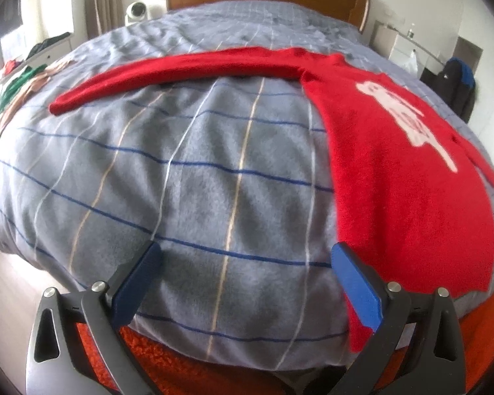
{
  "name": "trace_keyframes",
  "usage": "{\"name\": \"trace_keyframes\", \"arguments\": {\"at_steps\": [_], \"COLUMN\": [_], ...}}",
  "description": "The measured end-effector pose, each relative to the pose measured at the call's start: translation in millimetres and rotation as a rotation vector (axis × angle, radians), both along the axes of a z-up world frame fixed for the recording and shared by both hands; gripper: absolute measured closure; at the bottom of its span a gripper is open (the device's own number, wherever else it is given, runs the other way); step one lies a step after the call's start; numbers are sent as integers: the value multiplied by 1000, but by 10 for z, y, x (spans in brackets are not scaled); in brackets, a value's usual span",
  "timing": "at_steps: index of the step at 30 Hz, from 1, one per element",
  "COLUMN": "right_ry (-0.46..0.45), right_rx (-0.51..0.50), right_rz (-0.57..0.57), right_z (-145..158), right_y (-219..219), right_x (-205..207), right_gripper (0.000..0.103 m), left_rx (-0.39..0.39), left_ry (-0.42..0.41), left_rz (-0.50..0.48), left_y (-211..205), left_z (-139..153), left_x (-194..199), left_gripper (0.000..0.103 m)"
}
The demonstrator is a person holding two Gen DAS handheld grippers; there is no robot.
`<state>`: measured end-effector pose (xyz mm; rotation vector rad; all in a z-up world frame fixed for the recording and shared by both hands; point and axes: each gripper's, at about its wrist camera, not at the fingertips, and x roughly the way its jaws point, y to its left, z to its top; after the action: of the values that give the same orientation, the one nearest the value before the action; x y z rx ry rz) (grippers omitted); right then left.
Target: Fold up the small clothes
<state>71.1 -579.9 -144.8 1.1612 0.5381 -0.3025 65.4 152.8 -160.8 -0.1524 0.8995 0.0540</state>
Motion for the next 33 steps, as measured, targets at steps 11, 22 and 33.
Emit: {"name": "trace_keyframes", "arguments": {"at_steps": [11,22,33], "right_ry": [25,-207,-100], "right_rx": [-330,-651,-548], "right_rz": [195,835,1219], "right_z": [821,1660,243], "right_y": [581,3628,4949], "right_x": [870,2013,1131], "right_gripper": [98,98,16], "left_rx": [7,0,-2], "left_ry": [-13,-22,-21], "left_rz": [-13,-12,-10], "left_y": [-54,-41,-25], "left_z": [-40,-48,-71], "left_x": [-3,-40,-72], "left_gripper": [0,0,0]}}
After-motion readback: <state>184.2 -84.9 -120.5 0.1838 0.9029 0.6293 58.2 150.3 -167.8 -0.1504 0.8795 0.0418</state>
